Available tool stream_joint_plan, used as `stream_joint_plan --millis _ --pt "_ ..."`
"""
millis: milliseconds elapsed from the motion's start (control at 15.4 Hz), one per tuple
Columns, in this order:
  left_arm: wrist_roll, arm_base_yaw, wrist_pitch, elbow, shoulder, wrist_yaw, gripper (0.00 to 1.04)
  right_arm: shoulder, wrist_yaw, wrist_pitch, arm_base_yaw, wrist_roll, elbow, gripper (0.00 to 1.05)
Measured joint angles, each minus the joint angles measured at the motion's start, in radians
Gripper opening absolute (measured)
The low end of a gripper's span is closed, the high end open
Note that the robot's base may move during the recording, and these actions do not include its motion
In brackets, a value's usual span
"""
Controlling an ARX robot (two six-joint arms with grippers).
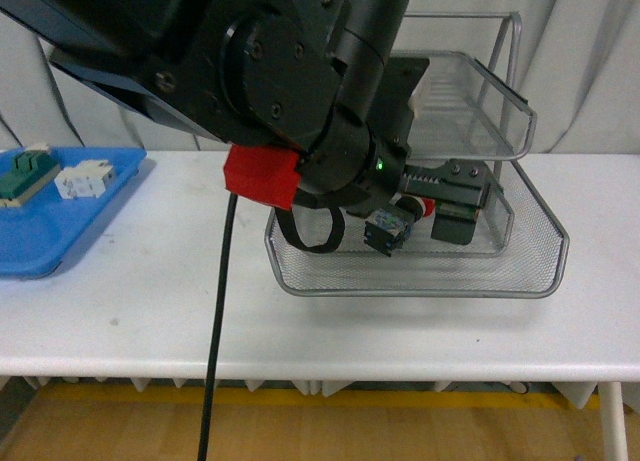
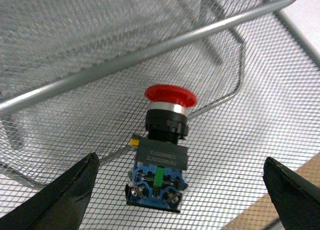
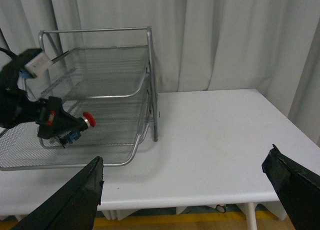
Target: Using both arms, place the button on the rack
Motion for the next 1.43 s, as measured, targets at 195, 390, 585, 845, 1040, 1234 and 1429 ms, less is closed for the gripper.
stream_joint_plan --millis 195,390,585,845,1040,1234,1429 --pt "-0.013 0.024 0.163 -0.187 -0.198 -0.006 0.98 0.000 0.000 0.000 0.000 0.000 0.000 0.98" --pt "-0.032 0.162 0.549 -0.601 -0.488 -0.201 0.88 0.000 -0.003 0.000 0.000 0.000 0.000 0.98" --pt "0.049 0.371 0.910 -1.000 -0.742 -0.228 0.56 0.000 -0.002 0.000 0.000 0.000 0.000 0.98" --pt "0.060 0.545 0.812 -1.330 -1.076 -0.043 0.07 0.000 -0.002 0.000 0.000 0.000 0.000 0.98" --pt "0.063 0.547 0.734 -1.328 -1.214 -0.046 0.02 0.000 -0.002 0.000 0.000 0.000 0.000 0.98" --pt "0.063 0.547 0.613 -1.354 -1.353 -0.046 0.02 0.000 -0.002 0.000 0.000 0.000 0.000 0.98" --pt "0.063 0.547 0.507 -1.361 -1.472 -0.046 0.02 0.000 -0.002 0.000 0.000 0.000 0.000 0.98"
